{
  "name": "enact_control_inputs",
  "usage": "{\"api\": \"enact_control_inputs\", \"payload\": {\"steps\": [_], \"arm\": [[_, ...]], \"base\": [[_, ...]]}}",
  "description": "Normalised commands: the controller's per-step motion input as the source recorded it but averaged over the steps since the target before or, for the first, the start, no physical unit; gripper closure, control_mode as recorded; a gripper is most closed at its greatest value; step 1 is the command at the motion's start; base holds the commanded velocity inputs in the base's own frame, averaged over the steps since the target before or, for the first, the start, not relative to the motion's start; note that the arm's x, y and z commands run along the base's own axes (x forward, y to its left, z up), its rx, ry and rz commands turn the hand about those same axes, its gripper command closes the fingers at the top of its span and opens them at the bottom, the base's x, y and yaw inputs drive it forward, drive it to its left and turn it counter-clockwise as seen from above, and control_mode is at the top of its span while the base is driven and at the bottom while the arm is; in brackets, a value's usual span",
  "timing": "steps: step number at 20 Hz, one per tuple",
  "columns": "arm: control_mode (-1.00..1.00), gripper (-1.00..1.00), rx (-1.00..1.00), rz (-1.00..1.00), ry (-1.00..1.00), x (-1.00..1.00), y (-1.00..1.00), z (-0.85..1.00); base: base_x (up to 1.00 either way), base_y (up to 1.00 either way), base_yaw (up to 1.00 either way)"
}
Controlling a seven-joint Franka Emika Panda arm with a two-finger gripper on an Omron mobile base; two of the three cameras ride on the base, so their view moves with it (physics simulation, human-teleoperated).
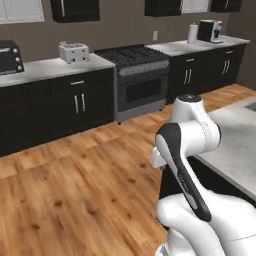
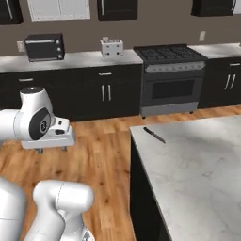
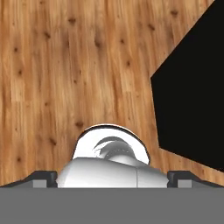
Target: Retrieve the butter from the fridge and place it on a plate on the dining table. Then retrieve the butter knife by the fridge and place it near the plate.
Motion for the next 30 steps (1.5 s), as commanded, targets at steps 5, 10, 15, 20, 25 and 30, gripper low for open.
{"api": "enact_control_inputs", "payload": {"steps": [5,10,15,20,25,30], "arm": [[1.0,-1.0,0.0,0.0,0.0,0.0,0.0,0.0],[1.0,-1.0,0.0,0.0,0.0,0.0,0.0,0.0],[1.0,-1.0,0.0,0.0,0.0,0.0,0.0,0.0],[1.0,-1.0,0.0,0.0,0.0,0.0,0.0,0.0],[1.0,-1.0,0.0,0.0,0.0,0.0,0.0,0.0],[1.0,-1.0,0.0,0.0,0.0,0.0,0.0,0.0]], "base": [[0.68,0.78,-0.6],[0.48,0.67,-0.69],[0.17,0.49,-0.75],[0.0,0.41,-0.78],[0.0,0.5,-0.75],[0.02,0.84,-0.58]]}}
